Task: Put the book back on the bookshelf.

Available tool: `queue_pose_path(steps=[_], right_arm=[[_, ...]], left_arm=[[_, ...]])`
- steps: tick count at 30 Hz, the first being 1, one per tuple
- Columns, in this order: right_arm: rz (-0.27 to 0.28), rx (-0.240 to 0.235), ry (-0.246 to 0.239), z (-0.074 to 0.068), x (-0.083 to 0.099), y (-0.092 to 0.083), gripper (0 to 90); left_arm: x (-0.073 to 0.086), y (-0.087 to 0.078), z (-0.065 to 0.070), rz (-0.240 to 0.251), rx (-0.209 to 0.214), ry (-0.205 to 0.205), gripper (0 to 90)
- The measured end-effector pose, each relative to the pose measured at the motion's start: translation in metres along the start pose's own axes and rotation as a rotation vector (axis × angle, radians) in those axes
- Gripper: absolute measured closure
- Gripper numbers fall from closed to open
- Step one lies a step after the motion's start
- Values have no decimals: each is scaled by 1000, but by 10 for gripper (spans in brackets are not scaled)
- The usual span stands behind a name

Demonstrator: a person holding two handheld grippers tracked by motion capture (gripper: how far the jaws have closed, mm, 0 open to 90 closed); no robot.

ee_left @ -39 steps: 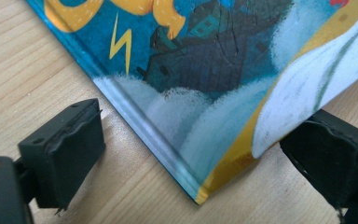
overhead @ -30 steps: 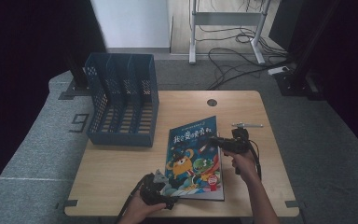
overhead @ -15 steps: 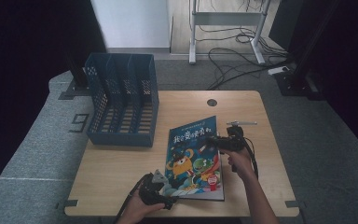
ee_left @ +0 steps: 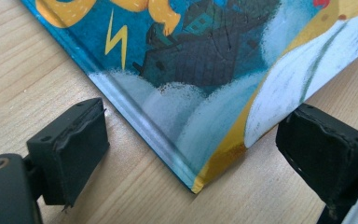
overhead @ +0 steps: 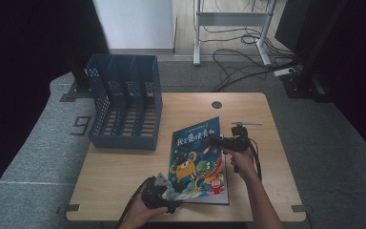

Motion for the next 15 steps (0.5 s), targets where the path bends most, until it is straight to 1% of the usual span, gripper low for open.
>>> queue_pose_path(steps=[3, 6, 10, 12, 15], right_arm=[[1, 3, -10, -3, -1, 0, 720], [7, 12, -36, -8, -3, 0, 720], [11, 24, -68, -16, -9, -3, 721], [22, 32, -86, -20, -11, -5, 721], [35, 41, -100, -23, -14, -8, 723]], left_arm=[[0, 0, 0, 1, 3, -1, 86], [-1, 1, -1, -1, 7, 0, 82], [-3, 2, -2, 1, 6, -13, 80], [-3, 3, -3, 6, 7, -22, 81], [-5, 4, -3, 4, 6, -26, 77]])
Point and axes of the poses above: each handheld gripper's, and its own axes: y roughly forward along the jaws, x roughly out of its underside, z roughly to its right, the point moved 2 cm from there along y, roughly forward along the jaws, and after that the axes turned 10 degrees about z, right-handed, at the moved point
